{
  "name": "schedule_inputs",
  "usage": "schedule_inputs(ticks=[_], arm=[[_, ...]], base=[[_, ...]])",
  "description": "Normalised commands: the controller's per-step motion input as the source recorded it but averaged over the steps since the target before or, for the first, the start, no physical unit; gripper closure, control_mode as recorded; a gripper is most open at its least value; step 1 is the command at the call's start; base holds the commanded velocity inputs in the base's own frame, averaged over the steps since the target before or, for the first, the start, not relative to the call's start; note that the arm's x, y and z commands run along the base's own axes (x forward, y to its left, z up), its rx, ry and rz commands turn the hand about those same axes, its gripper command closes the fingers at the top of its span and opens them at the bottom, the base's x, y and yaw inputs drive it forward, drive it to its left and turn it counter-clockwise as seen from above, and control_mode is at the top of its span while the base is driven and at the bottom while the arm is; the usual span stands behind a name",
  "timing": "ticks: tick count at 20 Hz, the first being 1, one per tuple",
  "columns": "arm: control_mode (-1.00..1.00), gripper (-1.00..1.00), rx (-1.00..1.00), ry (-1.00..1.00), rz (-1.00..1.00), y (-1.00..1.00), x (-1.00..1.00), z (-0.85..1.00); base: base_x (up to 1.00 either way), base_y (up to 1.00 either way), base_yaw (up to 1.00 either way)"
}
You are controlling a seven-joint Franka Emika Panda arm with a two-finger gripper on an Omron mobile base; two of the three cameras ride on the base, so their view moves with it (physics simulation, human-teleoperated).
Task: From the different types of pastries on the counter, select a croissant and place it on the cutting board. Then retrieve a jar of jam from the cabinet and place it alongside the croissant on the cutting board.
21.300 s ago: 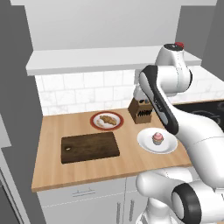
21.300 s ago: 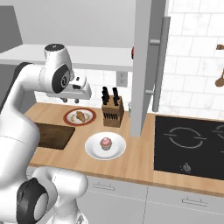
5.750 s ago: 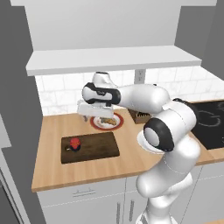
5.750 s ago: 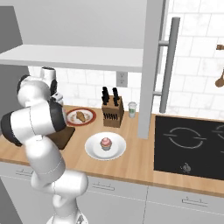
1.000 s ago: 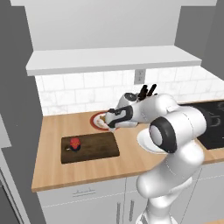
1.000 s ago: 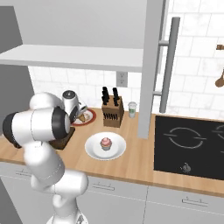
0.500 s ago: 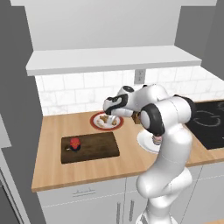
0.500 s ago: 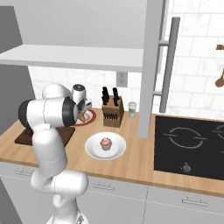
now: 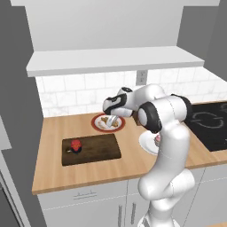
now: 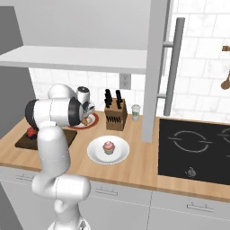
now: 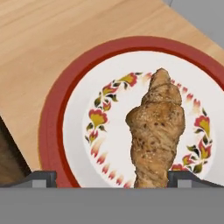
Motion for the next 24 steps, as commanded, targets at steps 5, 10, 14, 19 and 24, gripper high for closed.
schedule_inputs(ticks=[5,10,14,19,24], arm=[[-1.0,-1.0,0.0,0.01,0.0,0.01,0.08,-0.2],[-1.0,-1.0,0.0,0.0,0.0,0.01,0.34,-0.27],[-1.0,-1.0,0.0,0.0,0.0,0.0,0.45,-0.22],[-1.0,-1.0,-0.02,0.0,0.0,0.13,0.3,-0.33],[-1.0,1.0,-0.04,0.0,-0.01,0.29,0.08,-0.31]], base=[[0.0,0.0,0.0],[0.0,0.0,0.0],[0.0,0.0,0.0],[0.0,0.0,0.0],[0.0,0.0,0.0]])
